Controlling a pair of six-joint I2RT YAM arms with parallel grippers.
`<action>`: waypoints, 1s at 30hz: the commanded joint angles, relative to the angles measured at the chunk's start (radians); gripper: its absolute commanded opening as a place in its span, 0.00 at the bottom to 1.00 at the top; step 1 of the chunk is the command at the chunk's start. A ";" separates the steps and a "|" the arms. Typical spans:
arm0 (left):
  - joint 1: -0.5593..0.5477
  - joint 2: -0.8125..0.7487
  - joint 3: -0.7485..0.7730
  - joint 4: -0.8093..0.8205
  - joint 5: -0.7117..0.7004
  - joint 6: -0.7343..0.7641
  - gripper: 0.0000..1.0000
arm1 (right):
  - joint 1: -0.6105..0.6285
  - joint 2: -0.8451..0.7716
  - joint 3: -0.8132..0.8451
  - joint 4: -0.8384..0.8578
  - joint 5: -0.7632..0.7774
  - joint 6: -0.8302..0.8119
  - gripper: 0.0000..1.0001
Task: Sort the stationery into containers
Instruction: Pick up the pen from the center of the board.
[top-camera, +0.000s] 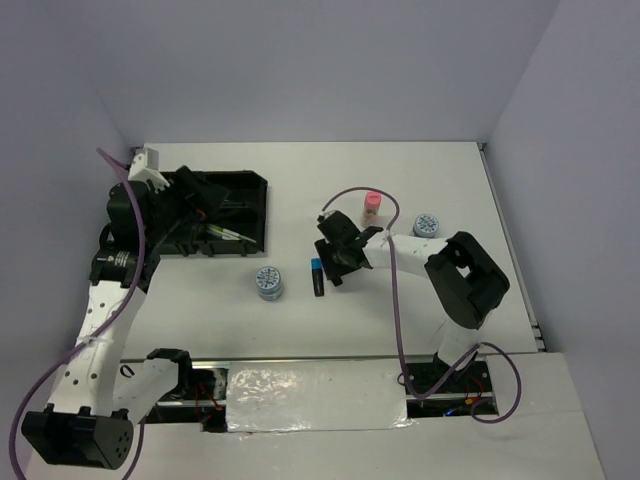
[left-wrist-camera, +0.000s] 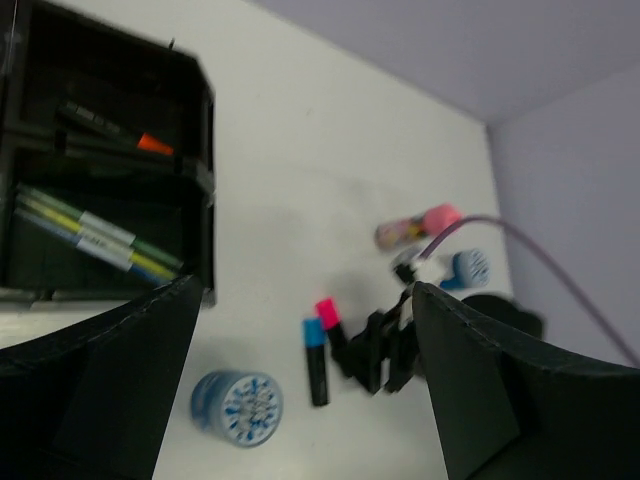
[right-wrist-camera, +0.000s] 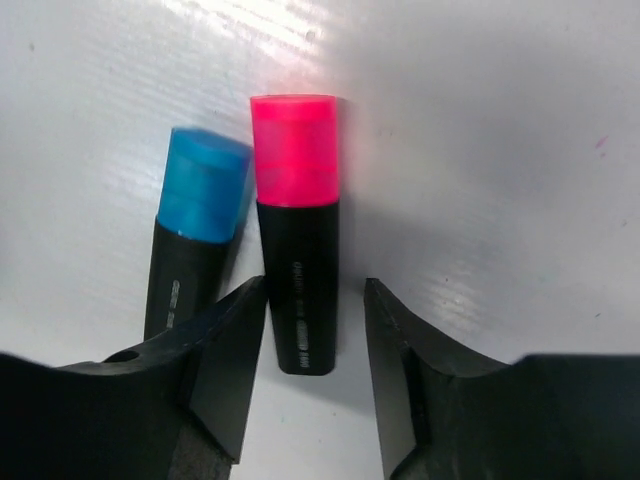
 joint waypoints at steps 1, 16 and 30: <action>-0.003 -0.007 -0.052 -0.112 0.076 0.120 0.99 | 0.004 0.053 0.041 0.030 0.024 -0.018 0.50; -0.335 0.114 -0.066 0.128 0.080 -0.051 0.99 | 0.053 -0.397 -0.106 0.142 -0.001 0.110 0.02; -0.537 0.320 0.023 0.299 0.118 -0.123 0.80 | 0.173 -0.626 -0.026 0.143 -0.064 0.146 0.02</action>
